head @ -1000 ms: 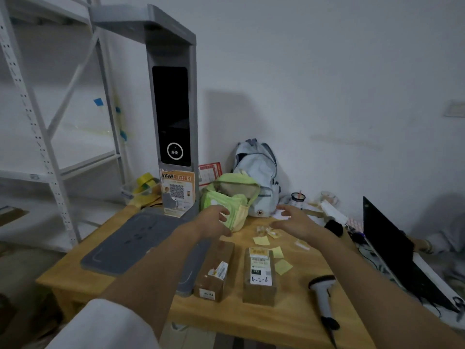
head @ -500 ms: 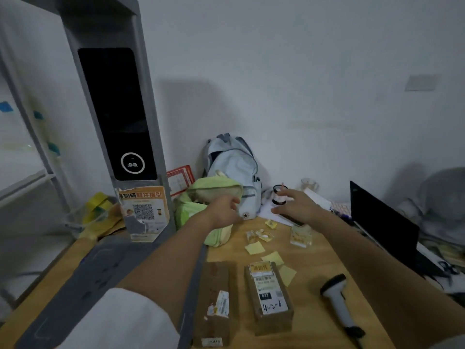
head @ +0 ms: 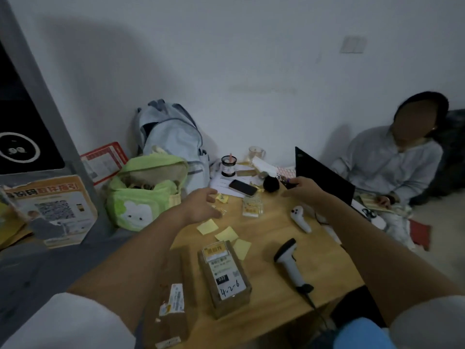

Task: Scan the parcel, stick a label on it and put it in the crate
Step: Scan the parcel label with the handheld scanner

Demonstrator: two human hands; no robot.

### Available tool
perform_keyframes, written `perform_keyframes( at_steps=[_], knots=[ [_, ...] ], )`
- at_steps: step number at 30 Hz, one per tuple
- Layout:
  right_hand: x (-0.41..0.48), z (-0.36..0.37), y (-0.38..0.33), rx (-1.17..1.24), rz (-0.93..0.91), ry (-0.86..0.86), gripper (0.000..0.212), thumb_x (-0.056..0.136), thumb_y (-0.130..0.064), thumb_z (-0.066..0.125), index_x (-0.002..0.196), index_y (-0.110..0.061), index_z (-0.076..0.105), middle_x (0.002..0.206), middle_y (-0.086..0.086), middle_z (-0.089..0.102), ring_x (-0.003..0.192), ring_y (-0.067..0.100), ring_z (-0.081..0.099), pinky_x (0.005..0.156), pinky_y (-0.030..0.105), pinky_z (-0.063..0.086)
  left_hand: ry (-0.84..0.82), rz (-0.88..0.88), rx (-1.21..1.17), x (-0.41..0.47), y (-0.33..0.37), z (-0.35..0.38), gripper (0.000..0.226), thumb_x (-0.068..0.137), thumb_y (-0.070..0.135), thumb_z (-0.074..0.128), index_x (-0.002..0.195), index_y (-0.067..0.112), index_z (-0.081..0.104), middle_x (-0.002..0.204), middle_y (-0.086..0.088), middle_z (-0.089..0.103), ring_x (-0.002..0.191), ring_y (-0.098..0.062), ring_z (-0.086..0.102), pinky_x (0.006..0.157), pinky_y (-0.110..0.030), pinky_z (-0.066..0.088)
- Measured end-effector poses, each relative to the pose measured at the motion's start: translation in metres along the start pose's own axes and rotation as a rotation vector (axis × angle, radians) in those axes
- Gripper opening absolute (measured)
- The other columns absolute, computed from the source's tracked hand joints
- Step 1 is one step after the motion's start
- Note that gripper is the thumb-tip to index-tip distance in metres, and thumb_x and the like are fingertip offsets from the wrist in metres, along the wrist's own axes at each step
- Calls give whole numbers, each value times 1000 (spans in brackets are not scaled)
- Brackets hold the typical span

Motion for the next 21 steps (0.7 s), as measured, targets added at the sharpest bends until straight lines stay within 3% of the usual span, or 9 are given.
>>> perform_keyframes(
  at_steps=[2,4,9,13,17,19,21],
  knots=[
    [6,-5,25,19,68,6,66,80,-20,72,138,-6,44,138,13,48,124,30,49,99,37,44,-35,-25,-25,11,-5,14,86,74,9,77,147,14,31,140,-12,49,119,-26,52,90,-35,48],
    [11,2,51,40,124,-21,70,80,-24,72,140,-6,42,146,13,41,130,31,43,107,43,40,-60,-53,-83,21,-9,29,91,73,12,78,149,17,27,143,-9,47,116,-21,51,92,-35,47],
    [15,38,116,39,272,-77,70,86,-22,68,145,-8,34,149,13,36,134,32,39,97,39,39,-117,-94,-170,38,-17,75,88,75,14,76,149,17,28,143,-7,48,125,-23,50,88,-30,41],
    [17,68,161,52,372,-97,68,86,-23,67,144,-9,35,149,12,37,132,32,41,88,36,41,-178,-134,-173,47,-40,110,84,76,11,75,148,17,31,140,-8,50,110,-19,53,85,-29,42],
    [22,88,195,77,463,-107,57,88,-14,64,136,5,40,143,26,41,128,39,44,101,47,43,-192,-205,-159,51,-80,127,81,73,4,76,144,12,37,132,-10,54,110,-25,57,86,-36,50],
    [26,101,208,95,488,-131,56,86,-13,67,134,3,43,138,18,46,125,36,46,94,42,46,-177,-269,-164,52,-104,127,78,73,5,77,141,11,40,123,-6,56,107,-24,57,82,-38,52],
    [31,115,223,120,520,-175,46,83,-12,70,123,1,52,122,11,50,116,31,50,84,35,45,-142,-337,-204,52,-127,126,71,75,4,75,138,10,44,126,-7,56,102,-21,54,70,-31,49]
  ],
)
Point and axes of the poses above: each hand's wrist, its own x-axis towards the middle knuckle, its own z-axis out of the palm, y = z × x, the point moved 10 cm from there along x, towards the middle knuckle
